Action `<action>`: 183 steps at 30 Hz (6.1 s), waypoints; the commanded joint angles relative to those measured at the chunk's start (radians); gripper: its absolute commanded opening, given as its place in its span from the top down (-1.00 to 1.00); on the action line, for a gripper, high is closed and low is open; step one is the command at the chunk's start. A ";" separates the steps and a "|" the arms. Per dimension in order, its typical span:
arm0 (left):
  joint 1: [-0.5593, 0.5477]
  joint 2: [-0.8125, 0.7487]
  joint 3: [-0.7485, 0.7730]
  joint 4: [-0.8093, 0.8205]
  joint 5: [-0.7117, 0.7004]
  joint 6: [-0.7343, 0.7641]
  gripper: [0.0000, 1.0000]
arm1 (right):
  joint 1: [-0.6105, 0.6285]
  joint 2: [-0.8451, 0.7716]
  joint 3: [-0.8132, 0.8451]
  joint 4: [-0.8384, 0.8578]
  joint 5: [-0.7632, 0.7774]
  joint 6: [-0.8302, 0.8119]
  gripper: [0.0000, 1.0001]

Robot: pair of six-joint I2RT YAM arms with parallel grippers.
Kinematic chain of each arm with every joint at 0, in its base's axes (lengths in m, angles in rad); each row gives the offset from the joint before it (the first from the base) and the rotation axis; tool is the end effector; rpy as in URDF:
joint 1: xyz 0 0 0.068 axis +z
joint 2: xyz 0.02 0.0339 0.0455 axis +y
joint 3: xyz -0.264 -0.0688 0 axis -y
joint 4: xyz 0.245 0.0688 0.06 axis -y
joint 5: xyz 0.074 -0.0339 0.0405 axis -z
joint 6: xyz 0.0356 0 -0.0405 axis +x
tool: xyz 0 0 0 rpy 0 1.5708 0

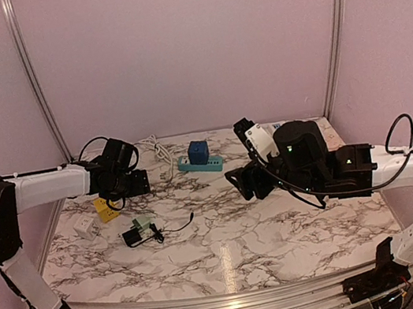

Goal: Insert the plug

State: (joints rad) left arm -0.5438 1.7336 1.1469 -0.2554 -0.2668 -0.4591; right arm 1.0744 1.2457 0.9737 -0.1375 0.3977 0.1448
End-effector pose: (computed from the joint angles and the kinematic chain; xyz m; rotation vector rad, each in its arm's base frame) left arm 0.3233 -0.1845 0.2075 -0.0209 2.3796 -0.1560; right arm 0.1482 0.2447 0.3131 -0.6443 1.8607 0.4108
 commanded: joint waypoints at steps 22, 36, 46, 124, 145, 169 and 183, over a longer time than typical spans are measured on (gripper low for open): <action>0.298 0.183 0.094 -0.086 -0.047 0.038 -0.09 | 0.010 0.011 0.013 0.014 -0.062 0.010 -0.60; 0.179 -0.010 -0.217 0.064 -0.002 -0.085 -0.08 | 0.010 0.082 0.043 0.051 -0.098 -0.005 -0.60; 0.147 -0.023 -0.034 -0.001 -0.043 -0.074 -0.35 | 0.010 0.109 0.044 0.045 -0.076 -0.022 -0.61; -0.088 -0.800 -0.380 -0.180 -0.079 -0.162 -0.98 | -0.361 1.193 0.765 0.294 -0.965 0.274 0.47; -0.088 -0.728 -0.403 -0.131 -0.093 -0.166 -0.98 | -0.298 1.476 1.226 0.238 -0.971 0.341 0.49; -0.076 0.046 0.226 -0.121 -0.202 0.035 -0.87 | -0.294 0.448 0.273 0.175 -0.780 0.058 0.28; -0.015 0.337 0.530 -0.200 -0.085 0.054 -0.69 | -0.291 0.175 -0.032 0.174 -0.701 0.084 0.27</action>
State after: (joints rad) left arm -0.5537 2.0491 1.6299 -0.4023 -0.3916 -0.4171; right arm 0.7815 1.4677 0.9588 0.0357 -0.3435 0.2279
